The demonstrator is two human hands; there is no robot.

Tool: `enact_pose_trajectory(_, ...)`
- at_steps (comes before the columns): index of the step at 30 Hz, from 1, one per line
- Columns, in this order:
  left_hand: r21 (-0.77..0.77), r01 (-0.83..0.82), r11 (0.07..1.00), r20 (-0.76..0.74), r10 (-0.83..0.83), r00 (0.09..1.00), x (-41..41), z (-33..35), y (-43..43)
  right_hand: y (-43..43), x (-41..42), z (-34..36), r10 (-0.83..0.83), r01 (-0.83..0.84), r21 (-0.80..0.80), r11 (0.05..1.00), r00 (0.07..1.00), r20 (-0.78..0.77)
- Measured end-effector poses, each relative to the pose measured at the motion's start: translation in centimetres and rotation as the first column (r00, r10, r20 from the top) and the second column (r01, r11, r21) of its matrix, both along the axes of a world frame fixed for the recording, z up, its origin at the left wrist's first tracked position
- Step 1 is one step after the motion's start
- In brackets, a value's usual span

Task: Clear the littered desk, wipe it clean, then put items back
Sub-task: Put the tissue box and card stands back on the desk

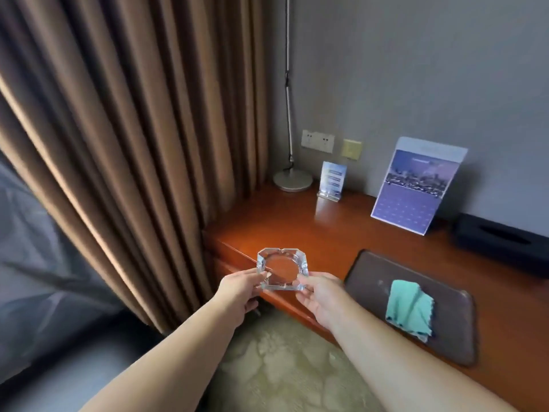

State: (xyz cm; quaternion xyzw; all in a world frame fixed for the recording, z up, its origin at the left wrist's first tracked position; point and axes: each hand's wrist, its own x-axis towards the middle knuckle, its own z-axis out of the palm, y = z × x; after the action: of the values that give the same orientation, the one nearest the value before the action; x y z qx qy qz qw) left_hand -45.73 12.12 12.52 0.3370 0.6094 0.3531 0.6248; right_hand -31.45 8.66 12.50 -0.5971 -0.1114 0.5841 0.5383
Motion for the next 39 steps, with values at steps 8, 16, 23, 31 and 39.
enact_pose_trajectory(8,0.009,0.187,0.982,0.010,-0.188,0.982,12.7,-0.6,-1.5,-4.5,12.0,-0.5,-0.199,0.199,0.026,0.980,0.980,0.007)
enact_pose_trajectory(16,-0.012,0.371,0.929,-0.012,-0.371,0.929,21.6,-1.2,-2.8,-8.0,19.5,-1.5,-0.384,0.385,0.012,0.923,0.923,-0.032)
enact_pose_trajectory(23,-0.072,0.506,0.859,-0.020,-0.509,0.861,28.4,-3.2,-2.0,-9.3,24.7,-2.7,-0.526,0.525,-0.024,0.851,0.850,-0.028)
enact_pose_trajectory(31,-0.102,0.675,0.731,-0.014,-0.679,0.734,37.1,-4.6,1.7,-7.1,31.7,-3.8,-0.696,0.694,-0.075,0.716,0.718,-0.001)
enact_pose_trajectory(39,-0.133,0.742,0.658,-0.027,-0.750,0.661,44.8,-5.3,5.8,-4.1,37.8,-4.8,-0.779,0.778,-0.090,0.622,0.626,0.035)
